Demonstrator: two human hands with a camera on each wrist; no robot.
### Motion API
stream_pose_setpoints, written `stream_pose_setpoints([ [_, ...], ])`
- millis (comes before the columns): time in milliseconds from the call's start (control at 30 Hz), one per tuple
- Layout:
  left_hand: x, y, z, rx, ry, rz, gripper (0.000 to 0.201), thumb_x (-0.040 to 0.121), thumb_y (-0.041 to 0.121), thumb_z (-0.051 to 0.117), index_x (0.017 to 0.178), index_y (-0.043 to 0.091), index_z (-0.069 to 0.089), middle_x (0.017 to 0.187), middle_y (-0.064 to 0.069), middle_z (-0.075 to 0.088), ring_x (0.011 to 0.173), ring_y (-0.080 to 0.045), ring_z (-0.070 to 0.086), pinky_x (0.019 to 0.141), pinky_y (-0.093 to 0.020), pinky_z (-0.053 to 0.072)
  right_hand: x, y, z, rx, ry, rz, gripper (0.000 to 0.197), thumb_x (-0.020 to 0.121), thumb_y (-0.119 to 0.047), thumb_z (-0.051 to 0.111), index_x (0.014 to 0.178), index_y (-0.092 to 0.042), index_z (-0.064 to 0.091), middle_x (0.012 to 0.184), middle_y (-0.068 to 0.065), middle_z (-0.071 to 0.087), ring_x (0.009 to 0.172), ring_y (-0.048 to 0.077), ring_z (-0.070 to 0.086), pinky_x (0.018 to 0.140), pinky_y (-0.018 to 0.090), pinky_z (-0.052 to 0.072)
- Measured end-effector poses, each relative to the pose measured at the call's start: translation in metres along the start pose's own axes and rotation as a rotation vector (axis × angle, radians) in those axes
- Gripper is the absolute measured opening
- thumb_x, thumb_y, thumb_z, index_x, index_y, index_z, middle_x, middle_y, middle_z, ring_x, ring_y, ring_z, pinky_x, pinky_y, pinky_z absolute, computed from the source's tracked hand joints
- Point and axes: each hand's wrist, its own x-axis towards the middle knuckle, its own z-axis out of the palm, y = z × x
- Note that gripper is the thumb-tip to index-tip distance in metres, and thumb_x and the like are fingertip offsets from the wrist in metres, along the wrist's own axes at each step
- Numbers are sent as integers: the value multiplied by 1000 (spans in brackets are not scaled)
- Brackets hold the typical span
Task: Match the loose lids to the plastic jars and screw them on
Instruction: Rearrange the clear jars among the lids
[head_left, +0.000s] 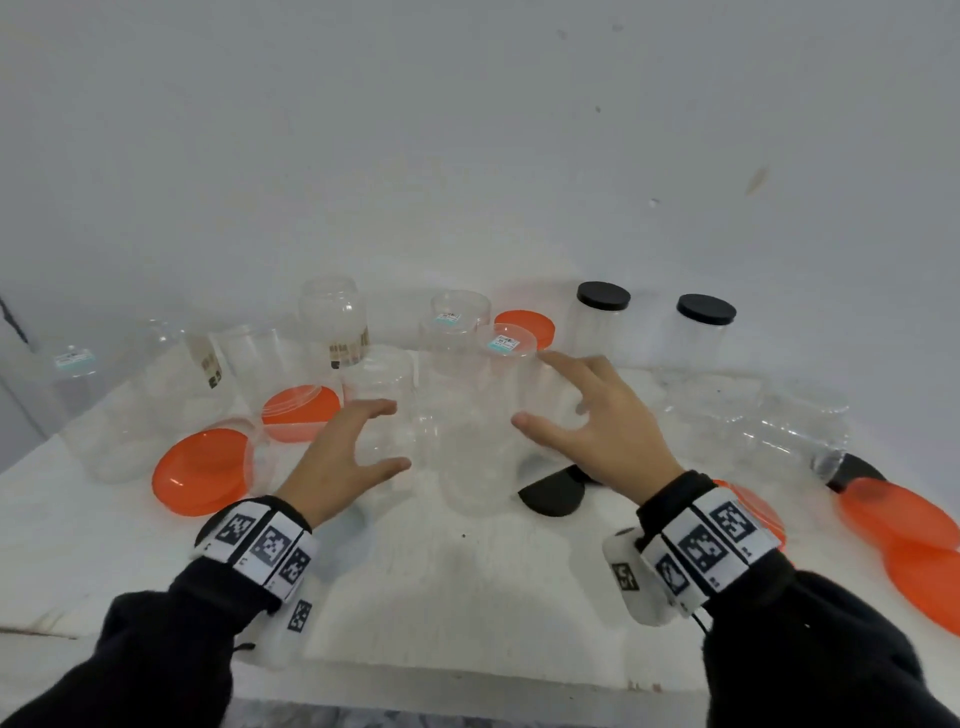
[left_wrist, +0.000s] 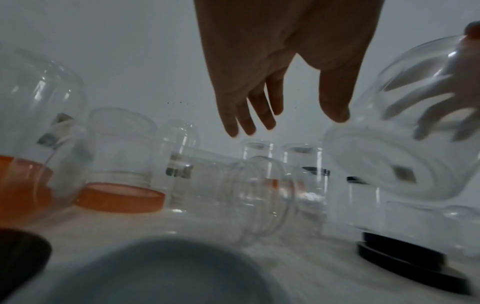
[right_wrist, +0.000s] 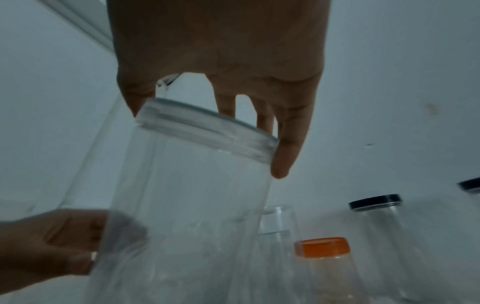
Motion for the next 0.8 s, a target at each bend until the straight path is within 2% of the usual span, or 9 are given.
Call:
stream_pose_setpoints([
  [100,17,-11,-3,119,45,-8,61,76,30,74,128,16,47,128,2,45,115,-12,39,103,-32,32,9,17,-16,67,145,83,66,74,-57,65,133,-40,42,126,-9,41,101,10,51,89,31,44],
  [233,32,-26,5,310,-47,-97,76,73,40,75,134,11,42,138,-9,41,127,-24,35,108,-39,27,31,53,-25,47,189,149,69,74,-55,68,135,-33,42,132,-3,40,113,18,49,95,38,45],
  [300,36,-32,9,382,-77,-141,80,71,46,74,135,11,41,141,-9,41,130,-25,35,110,-41,25,43,72,-26,-4,179,162,73,72,-57,68,136,-32,41,134,-1,39,117,20,47,95,41,45],
  [400,39,-37,15,485,-116,-200,79,74,53,68,137,16,39,143,-5,40,133,-24,33,113,-47,17,63,97,-24,-47,173,174,76,71,-56,70,136,-30,41,136,1,37,123,22,43,95,39,43],
  [500,41,-39,20,585,-158,-239,72,79,55,62,138,20,38,144,-1,39,135,-21,29,113,-43,11,80,119,-19,-56,142,174,77,71,-53,72,136,-28,41,138,2,36,125,24,40,96,41,41],
  [667,39,-42,22,550,-126,-241,71,78,52,66,136,20,41,142,-1,41,135,-21,28,112,-39,11,102,145,-3,-104,35,163,77,71,-51,72,137,-26,40,143,1,33,128,26,34,98,44,39],
  [733,38,-42,22,540,-131,-248,77,73,63,62,135,21,42,142,0,41,134,-21,29,112,-39,12,111,150,2,-127,-5,143,77,72,-51,72,137,-26,40,145,0,31,128,25,33,98,44,39],
  [800,38,-41,20,530,-149,-258,93,59,76,47,135,22,43,142,0,41,134,-22,29,112,-40,13,119,154,7,-150,-43,118,77,72,-51,72,137,-26,41,146,-1,29,129,25,32,98,44,39],
])
